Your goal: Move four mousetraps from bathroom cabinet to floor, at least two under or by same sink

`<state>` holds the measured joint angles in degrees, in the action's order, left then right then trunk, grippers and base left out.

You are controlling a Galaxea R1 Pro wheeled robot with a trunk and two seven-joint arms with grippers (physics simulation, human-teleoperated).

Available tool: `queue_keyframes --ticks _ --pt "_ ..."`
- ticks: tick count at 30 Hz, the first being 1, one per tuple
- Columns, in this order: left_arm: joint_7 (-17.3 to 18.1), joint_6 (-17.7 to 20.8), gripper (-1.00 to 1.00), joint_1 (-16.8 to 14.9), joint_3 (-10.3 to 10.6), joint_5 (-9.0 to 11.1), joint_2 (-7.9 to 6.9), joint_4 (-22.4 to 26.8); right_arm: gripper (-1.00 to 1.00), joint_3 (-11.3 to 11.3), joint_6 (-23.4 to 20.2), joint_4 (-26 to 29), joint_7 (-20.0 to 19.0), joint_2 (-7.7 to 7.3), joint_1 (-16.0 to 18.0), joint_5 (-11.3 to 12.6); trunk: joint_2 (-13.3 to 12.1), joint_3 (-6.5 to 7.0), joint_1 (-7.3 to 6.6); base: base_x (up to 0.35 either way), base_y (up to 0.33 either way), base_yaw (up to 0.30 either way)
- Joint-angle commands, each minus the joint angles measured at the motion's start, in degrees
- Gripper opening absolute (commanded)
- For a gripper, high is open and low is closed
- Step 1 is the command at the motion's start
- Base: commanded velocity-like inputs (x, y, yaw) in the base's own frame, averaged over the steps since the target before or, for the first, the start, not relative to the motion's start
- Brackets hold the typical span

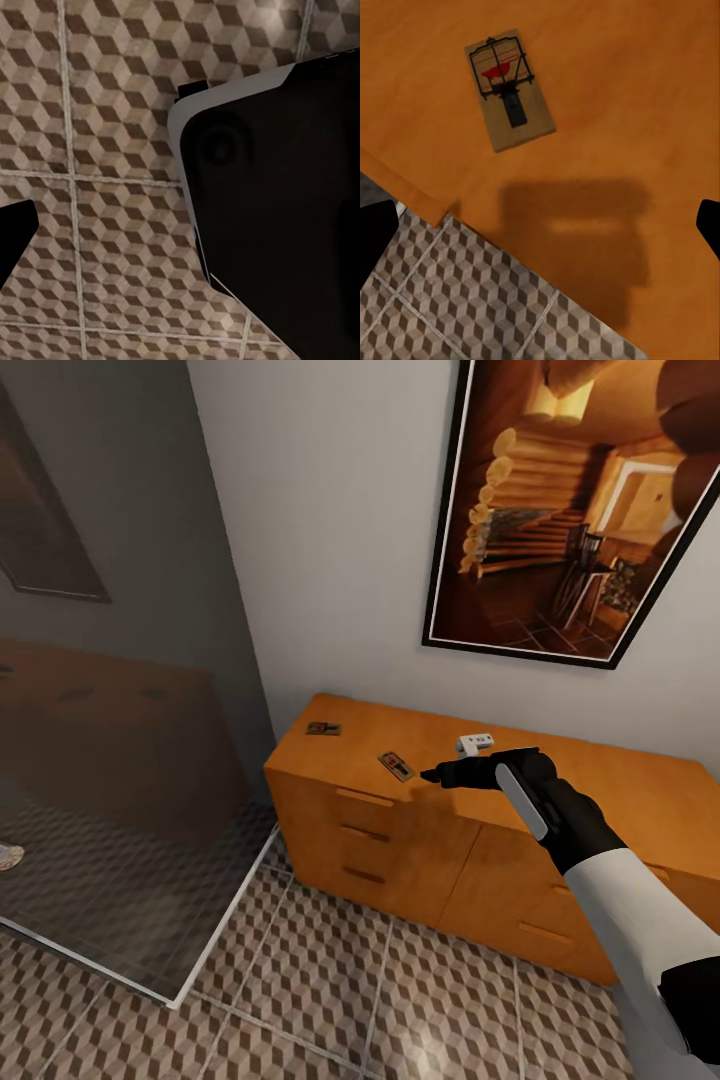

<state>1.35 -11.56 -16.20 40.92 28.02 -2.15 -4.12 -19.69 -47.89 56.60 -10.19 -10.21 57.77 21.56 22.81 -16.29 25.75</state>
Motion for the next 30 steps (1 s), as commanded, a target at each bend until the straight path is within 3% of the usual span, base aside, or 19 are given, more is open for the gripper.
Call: queue_keyframes --ticks 1,11,30 --pt "0.1 -0.3 1.0 -0.1 0.5 0.5 0.04 -0.2 1.0 -0.1 -0.2 0.0 -0.4 -0.08 0.1 -0.4 0.1 -0.1 0.03 0.0 0.0 0.002" --pt "0.1 -0.4 1.0 -0.1 0.5 0.5 0.07 -0.2 1.0 -0.1 -0.2 0.0 -0.4 -0.16 0.1 -0.4 0.1 -0.12 0.03 0.0 -0.032 0.005" --pt "0.2 -0.4 1.0 -0.1 0.5 0.5 0.17 -0.2 1.0 -0.1 -0.2 0.0 -0.4 -0.16 0.1 -0.4 0.1 -1.18 0.03 0.0 -0.213 0.154"
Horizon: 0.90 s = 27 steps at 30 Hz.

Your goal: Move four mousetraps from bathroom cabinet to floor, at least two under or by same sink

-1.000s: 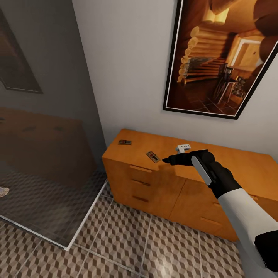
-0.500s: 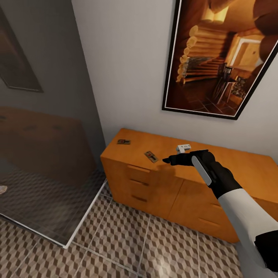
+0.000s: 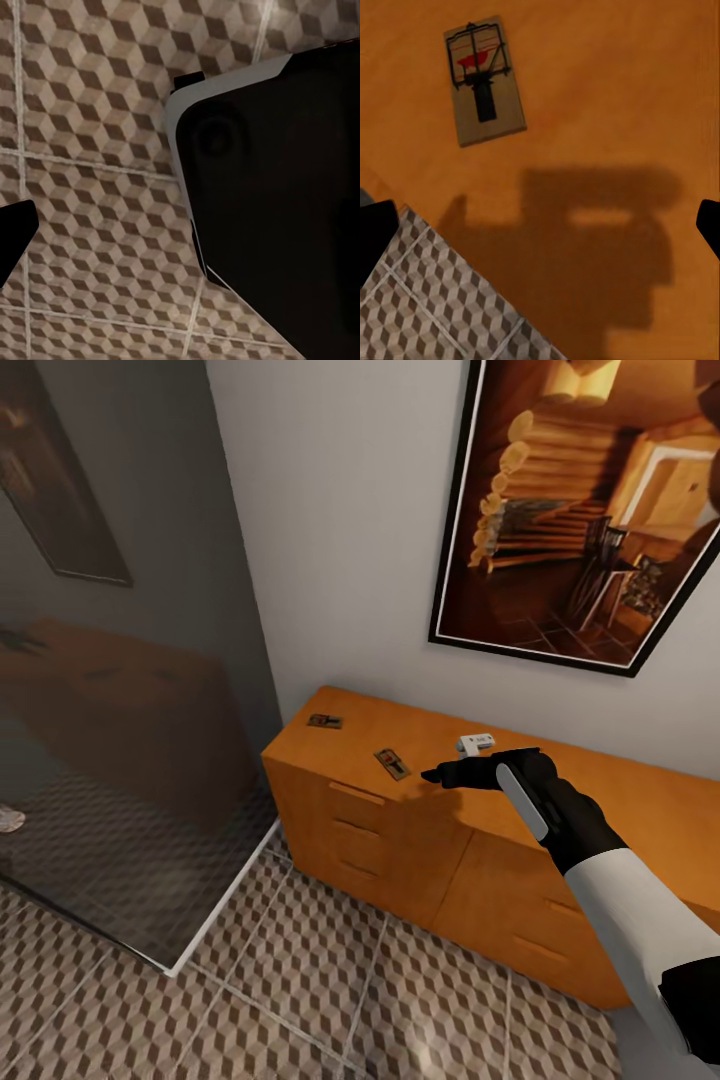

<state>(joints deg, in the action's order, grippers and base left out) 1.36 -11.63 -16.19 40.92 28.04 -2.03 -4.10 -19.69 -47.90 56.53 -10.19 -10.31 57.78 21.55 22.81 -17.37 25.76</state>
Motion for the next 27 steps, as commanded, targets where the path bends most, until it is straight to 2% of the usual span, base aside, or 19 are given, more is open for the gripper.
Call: queue_keyframes --ticks 1,12,15,23,27 --pt "0.1 -0.3 1.0 -0.1 0.5 0.4 0.04 -0.2 1.0 -0.1 -0.2 0.0 -0.4 -0.06 0.0 -0.4 0.1 -0.17 0.03 0.0 -0.043 0.179" --pt "0.1 -0.3 1.0 -0.1 0.4 0.5 0.01 -0.2 1.0 -0.1 -0.2 0.1 -0.4 -0.06 0.0 -0.7 0.1 -0.56 0.03 0.0 -0.011 0.095" --pt "0.1 -0.3 1.0 -0.1 0.4 0.5 0.01 -0.2 1.0 -0.1 -0.2 0.1 -0.3 -0.03 0.0 -1.6 0.1 -0.57 0.03 0.0 -0.001 0.008" --pt "0.2 -0.3 1.0 -0.1 0.5 0.5 0.02 -0.2 1.0 0.0 -0.3 0.1 -0.3 0.05 0.0 -6.2 0.1 -0.57 0.03 0.0 0.0 0.002" --pt "0.2 -0.3 1.0 -0.1 0.5 0.5 0.03 -0.2 1.0 0.2 -0.3 0.1 -0.3 -0.02 0.0 -7.0 0.1 -0.57 0.03 0.0 0.0 0.0"
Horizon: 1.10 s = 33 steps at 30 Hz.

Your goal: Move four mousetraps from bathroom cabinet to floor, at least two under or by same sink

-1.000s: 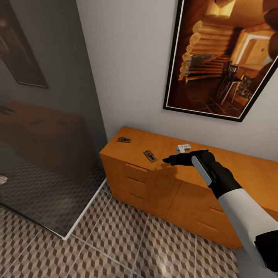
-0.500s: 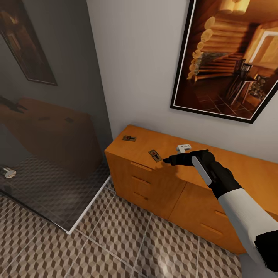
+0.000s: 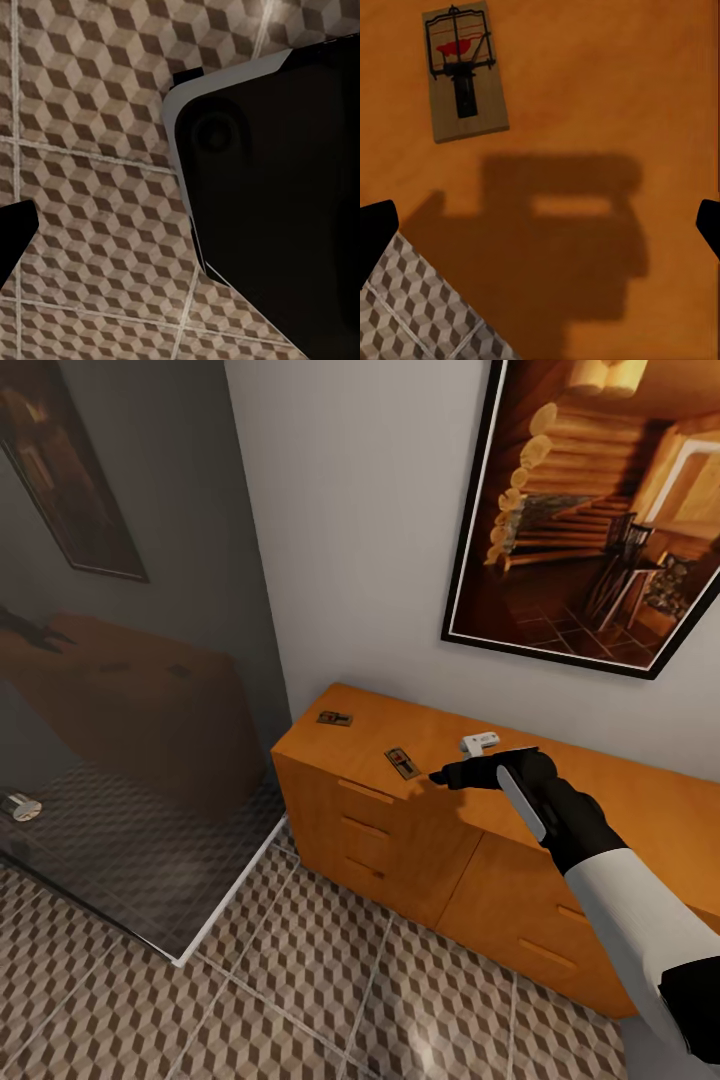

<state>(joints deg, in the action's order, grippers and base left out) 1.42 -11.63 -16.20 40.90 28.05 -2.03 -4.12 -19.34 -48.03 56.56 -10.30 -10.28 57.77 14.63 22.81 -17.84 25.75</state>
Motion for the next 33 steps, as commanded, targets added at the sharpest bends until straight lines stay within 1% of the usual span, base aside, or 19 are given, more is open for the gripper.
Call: queue_keyframes --ticks 1,19,33 --pt "0.2 -0.3 1.0 -0.1 0.5 0.5 0.05 -0.2 1.0 -0.1 -0.2 0.0 -0.2 -0.07 0.1 -0.2 0.1 -0.1 0.03 0.0 0.0 0.0" --pt "0.2 -0.3 1.0 -0.1 0.5 0.5 0.11 -0.2 1.0 0.0 -0.3 0.9 -0.5 0.08 0.3 -0.3 0.1 -0.1 0.03 0.0 0.0 0.0" --pt "0.2 -0.3 1.0 -0.1 0.5 0.4 0.72 -0.2 1.0 0.0 -0.4 0.9 -0.6 0.08 1.1 -0.3 0.1 -0.1 0.03 0.0 0.0 0.0"
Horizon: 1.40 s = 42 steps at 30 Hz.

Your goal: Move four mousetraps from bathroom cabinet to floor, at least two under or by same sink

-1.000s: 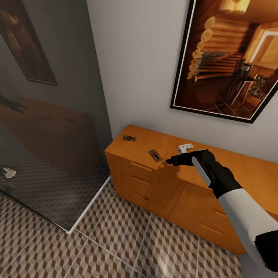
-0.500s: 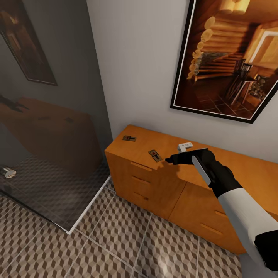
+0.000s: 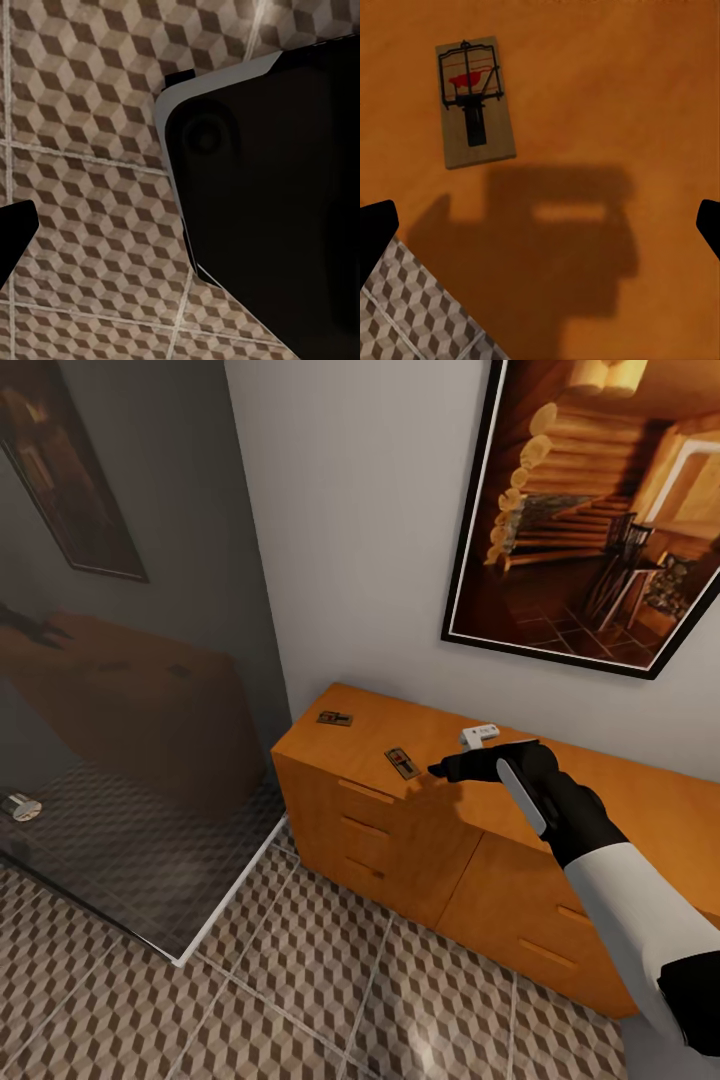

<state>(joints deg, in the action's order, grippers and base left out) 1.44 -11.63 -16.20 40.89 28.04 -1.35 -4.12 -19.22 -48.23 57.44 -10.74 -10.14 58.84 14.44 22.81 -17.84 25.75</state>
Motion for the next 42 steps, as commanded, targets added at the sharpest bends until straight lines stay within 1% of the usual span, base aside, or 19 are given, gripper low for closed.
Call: queue_keyframes --ticks 1,7,21,24,26,27,31,32,33,34,38,42 --pt "0.1 -0.3 1.0 -0.1 0.5 0.5 0.06 -0.2 1.0 -0.1 -0.2 0.0 -0.2 -0.06 0.1 -0.1 0.1 -0.1 0.03 0.0 0.0 0.0" --pt "0.2 -0.3 1.0 -0.1 0.5 0.4 0.11 -0.2 1.0 -0.1 -0.3 0.0 -0.2 -0.06 0.3 -0.1 0.1 -0.1 0.03 0.0 0.0 0.0" --pt "0.2 -0.3 1.0 -0.1 0.5 0.4 0.12 -0.2 1.0 -0.1 -0.4 0.0 -0.2 0.56 3.9 -0.1 0.1 -0.1 0.03 0.0 0.0 0.0" --pt "0.2 -0.3 1.0 -0.1 0.5 0.5 0.12 -0.2 1.0 -0.2 -0.4 -0.1 -0.2 0.92 4.9 -0.1 0.1 -0.1 0.03 0.0 0.0 0.0" --pt "0.2 -0.3 1.0 -0.1 0.5 0.5 0.12 -0.2 1.0 -0.2 -0.5 -0.2 -0.2 1.5 5.4 -0.1 0.1 -0.1 0.03 0.0 0.0 0.0" --pt "0.2 -0.3 1.0 -0.1 0.5 0.5 0.12 -0.2 1.0 -0.2 -0.5 -0.3 -0.2 2.02 5.7 -0.1 0.1 -0.1 0.03 0.0 0.0 0.0" --pt "0.2 -0.3 1.0 -0.1 0.5 0.4 0.14 -0.2 1.0 -0.2 -0.5 -0.6 -0.2 2.7 6.0 -0.2 0.1 -0.1 0.03 0.0 0.0 0.0" --pt "0.2 -0.3 1.0 -0.1 0.5 0.4 0.21 -0.2 1.0 -0.2 -0.6 -0.6 -0.2 3.15 6.0 -0.2 0.1 -0.1 0.03 0.0 0.0 0.0" --pt "0.2 -0.3 1.0 -0.1 0.5 0.4 0.34 -0.2 1.0 -0.4 -0.6 -0.7 0.0 4.87 6.0 -0.5 0.1 -0.1 0.03 0.0 0.0 0.0" --pt "0.3 -0.3 1.0 -0.1 0.5 0.4 0.36 -0.2 1.0 -0.4 -0.6 -0.7 0.0 5.22 6.0 -0.8 0.1 -0.1 0.03 0.0 0.0 0.0" --pt "0.2 -0.3 1.0 -0.1 0.5 0.4 0.38 -0.2 1.0 -0.5 -1.2 -0.8 0.1 5.67 6.0 -2.1 0.1 -0.1 0.03 0.0 0.0 0.0" --pt "0.2 -0.3 1.0 -0.1 0.5 0.5 0.38 -0.2 1.0 -0.8 -1.5 -0.8 0.1 5.78 6.0 -3.3 0.1 -0.1 0.03 0.0 0.0 0.0"
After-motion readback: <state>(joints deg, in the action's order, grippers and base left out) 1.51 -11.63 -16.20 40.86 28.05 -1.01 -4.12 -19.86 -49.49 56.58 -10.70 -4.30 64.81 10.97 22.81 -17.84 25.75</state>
